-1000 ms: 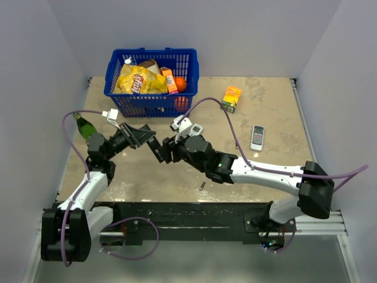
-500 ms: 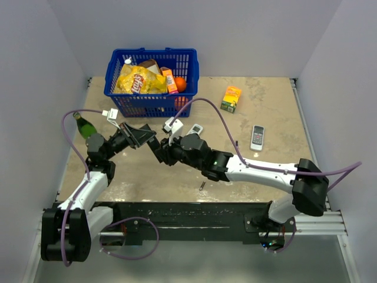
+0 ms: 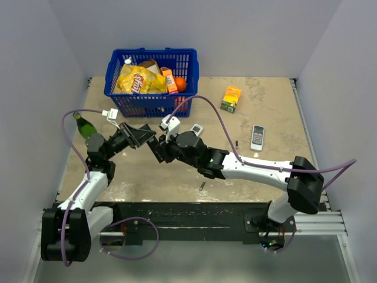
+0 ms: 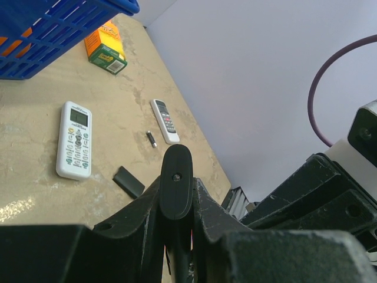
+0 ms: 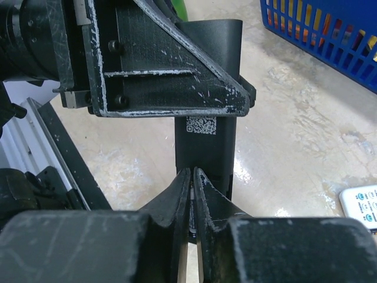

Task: Load the batteries into the remote control
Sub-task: Load the battery into the remote control.

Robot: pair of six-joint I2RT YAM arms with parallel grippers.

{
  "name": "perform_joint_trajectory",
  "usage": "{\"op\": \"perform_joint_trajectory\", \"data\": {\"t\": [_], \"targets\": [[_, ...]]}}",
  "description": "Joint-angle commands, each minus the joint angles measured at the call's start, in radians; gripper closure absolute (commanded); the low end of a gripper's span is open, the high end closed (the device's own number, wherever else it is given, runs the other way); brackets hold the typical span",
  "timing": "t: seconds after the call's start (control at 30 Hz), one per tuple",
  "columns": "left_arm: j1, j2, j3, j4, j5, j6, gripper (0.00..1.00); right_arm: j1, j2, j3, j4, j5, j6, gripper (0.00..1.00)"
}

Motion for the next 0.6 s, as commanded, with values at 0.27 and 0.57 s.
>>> {"op": "perform_joint_trajectory", "data": {"t": [0.27,0.57], "targets": [[0.0,-0.014,0.018,0.051,0.001,-0.021,1.0,0.006,0.026,0.01,-0.025,-0.03,-0.011,0.99],[0.015,0.029,-0.033,0.236,-0.016,-0.179,1.0,0.015,0.028,-0.122,0.054,0.014,0.004,1.0]]}}
